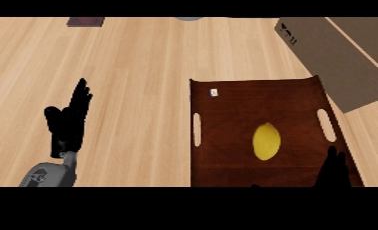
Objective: Pick the lemon from the tray and place it in the cardboard box
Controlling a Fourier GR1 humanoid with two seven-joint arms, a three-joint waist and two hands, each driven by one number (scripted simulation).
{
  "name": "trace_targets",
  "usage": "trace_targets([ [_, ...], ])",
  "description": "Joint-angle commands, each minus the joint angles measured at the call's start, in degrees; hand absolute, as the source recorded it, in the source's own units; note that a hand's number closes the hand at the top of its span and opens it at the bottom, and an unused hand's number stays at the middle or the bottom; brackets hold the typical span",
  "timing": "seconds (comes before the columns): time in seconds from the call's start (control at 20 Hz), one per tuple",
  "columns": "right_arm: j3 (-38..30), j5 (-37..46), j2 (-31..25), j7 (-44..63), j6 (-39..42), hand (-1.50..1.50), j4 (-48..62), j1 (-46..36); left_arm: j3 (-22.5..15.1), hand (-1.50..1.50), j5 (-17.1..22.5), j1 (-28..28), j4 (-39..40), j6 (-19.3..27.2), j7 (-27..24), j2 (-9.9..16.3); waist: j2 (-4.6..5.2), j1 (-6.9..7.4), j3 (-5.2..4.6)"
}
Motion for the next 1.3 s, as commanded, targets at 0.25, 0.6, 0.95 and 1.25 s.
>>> trace_targets([
  [0.25, -6.5, -5.8, 0.3, 13.4, 4.0, -1.5, 4.7, -9.4, -0.4, 0.0, -0.4, 1.8, -0.5, -0.4, 0.1, -0.6, -0.15, 0.31, 0.05],
  [0.6, -8.8, -7.7, 0.3, 13.4, 5.1, -1.5, 8.6, -11.1, 0.7, 0.0, -0.8, 0.9, -1.4, 0.4, 0.9, -0.1, -0.43, 0.03, 0.07],
  [0.95, -11.0, -11.0, 0.3, 13.4, 3.3, -1.5, 14.2, -15.4, -0.1, 0.0, -1.9, -0.6, 0.0, 0.9, 0.8, -2.1, -0.36, -0.32, 0.08],
  [1.25, -11.6, -12.1, 0.3, 13.4, 2.3, -1.5, 17.8, -16.8, 1.9, 0.0, -0.9, -1.0, 2.6, -1.1, 0.1, -1.3, -0.42, -0.42, 0.07],
])
